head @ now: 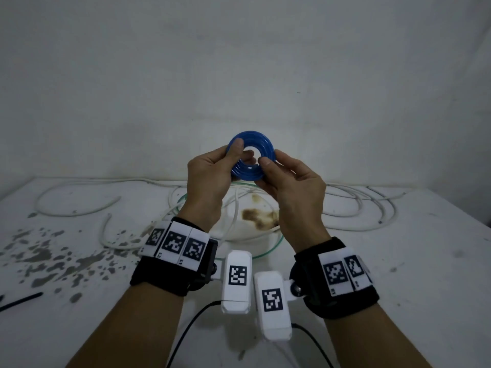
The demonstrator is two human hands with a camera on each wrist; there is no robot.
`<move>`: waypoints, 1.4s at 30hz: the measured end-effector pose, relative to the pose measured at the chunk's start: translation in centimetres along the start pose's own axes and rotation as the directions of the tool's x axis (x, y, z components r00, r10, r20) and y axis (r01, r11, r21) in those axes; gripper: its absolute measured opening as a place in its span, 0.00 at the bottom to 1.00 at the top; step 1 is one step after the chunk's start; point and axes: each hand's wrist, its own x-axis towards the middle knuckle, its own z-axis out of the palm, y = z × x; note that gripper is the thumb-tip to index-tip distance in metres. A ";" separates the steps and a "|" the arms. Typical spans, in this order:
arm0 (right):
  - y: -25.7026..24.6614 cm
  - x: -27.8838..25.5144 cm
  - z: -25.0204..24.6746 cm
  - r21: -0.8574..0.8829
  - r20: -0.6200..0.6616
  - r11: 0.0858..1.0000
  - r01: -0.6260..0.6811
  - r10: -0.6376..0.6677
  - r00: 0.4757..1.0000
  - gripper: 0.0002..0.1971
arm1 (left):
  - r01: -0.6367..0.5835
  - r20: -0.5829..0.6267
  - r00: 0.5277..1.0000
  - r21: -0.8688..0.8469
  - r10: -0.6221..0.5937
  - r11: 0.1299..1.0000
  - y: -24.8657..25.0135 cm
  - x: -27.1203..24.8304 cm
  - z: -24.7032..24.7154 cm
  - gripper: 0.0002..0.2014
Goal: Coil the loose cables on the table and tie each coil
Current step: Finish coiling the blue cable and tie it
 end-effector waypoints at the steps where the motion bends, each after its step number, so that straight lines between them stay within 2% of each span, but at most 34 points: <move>1: -0.1 0.1 -0.2 -0.028 0.001 1.000 0.012 -0.012 1.000 0.12 | 0.018 0.022 1.000 0.031 -0.019 0.999 0.2 -0.2 -0.4 0.09; 3: -0.3 0.3 -0.4 -0.114 0.030 0.993 0.034 -0.031 0.999 0.10 | 0.008 0.063 0.998 0.158 -0.018 0.987 1.0 -0.5 -1.6 0.10; 6: -0.8 -0.2 -0.3 -0.248 0.160 0.968 0.035 0.005 0.987 0.09 | -0.108 0.162 0.985 0.318 0.059 0.942 2.6 -1.4 -4.2 0.11; 9: -0.9 -1.7 0.6 -0.368 0.301 0.930 0.024 0.094 0.949 0.07 | -0.265 0.322 0.938 0.430 0.127 0.863 3.7 -3.6 -6.6 0.09; 11: -0.6 -3.2 2.2 -0.426 0.387 0.904 0.019 0.163 0.908 0.07 | -0.316 0.345 0.926 0.481 0.155 0.818 4.2 -5.5 -8.9 0.10; 14: 1.0 -5.7 5.5 -0.467 0.498 0.884 0.028 0.237 0.834 0.08 | -0.288 0.246 0.952 0.507 0.184 0.813 5.4 -8.5 -12.9 0.10; 18: 3.4 -9.9 10.9 -0.460 0.610 0.888 0.006 0.311 0.729 0.10 | -0.227 0.031 0.966 0.576 0.256 0.785 7.9 -11.7 -18.8 0.08; 20: 4.8 -12.0 13.5 -0.453 0.616 0.890 -0.052 0.355 0.703 0.13 | -0.190 -0.054 0.959 0.606 0.278 0.773 9.3 -13.0 -22.0 0.08; 22: 6.6 -13.5 15.6 -0.513 0.588 0.855 -0.077 0.416 0.693 0.16 | -0.144 -0.127 0.950 0.633 0.286 0.761 10.6 -14.3 -24.9 0.08; 23: 7.6 -14.1 16.4 -0.578 0.599 0.816 -0.012 0.434 0.673 0.16 | -0.117 -0.165 0.944 0.645 0.287 0.755 11.2 -15.0 -26.2 0.08; 24: 8.6 -14.6 17.1 -0.656 0.634 0.744 0.128 0.451 0.628 0.14 | -0.093 -0.199 0.936 0.656 0.290 0.749 11.7 -15.6 -27.5 0.08; 25: 9.6 -15.1 17.7 -0.709 0.673 0.640 0.296 0.489 0.555 0.13 | -0.073 -0.225 0.929 0.665 0.292 0.743 12.2 -16.2 -28.6 0.08; 27: 11.0 -16.4 18.7 -0.701 0.694 0.428 0.570 0.594 0.407 0.11 | -0.048 -0.255 0.922 0.672 0.292 0.739 12.9 -17.3 -30.4 0.09; 29: 12.0 -17.9 19.9 -0.633 0.695 0.311 0.709 0.632 0.343 0.11 | -0.030 -0.269 0.920 0.675 0.284 0.738 13.3 -18.1 -31.7 0.09; 34: 14.5 -19.8 22.6 -0.586 0.656 0.184 0.789 0.680 0.328 0.15 | 0.018 -0.288 0.931 0.651 0.225 0.759 13.3 -18.9 -33.8 0.10; 36: 15.3 -19.9 23.3 -0.575 0.636 0.152 0.804 0.701 0.323 0.14 | 0.037 -0.296 0.933 0.641 0.202 0.767 13.2 -19.0 -34.3 0.10; 39: 16.1 -19.7 24.0 -0.565 0.636 0.144 0.812 0.703 0.318 0.07 | 0.057 -0.307 0.934 0.633 0.182 0.772 13.1 -18.9 -34.9 0.10; 42: 15.2 -19.5 23.9 -0.546 0.684 0.169 0.820 0.655 0.321 0.08 | 0.060 -0.307 0.935 0.630 0.178 0.774 13.0 -18.9 -35.1 0.10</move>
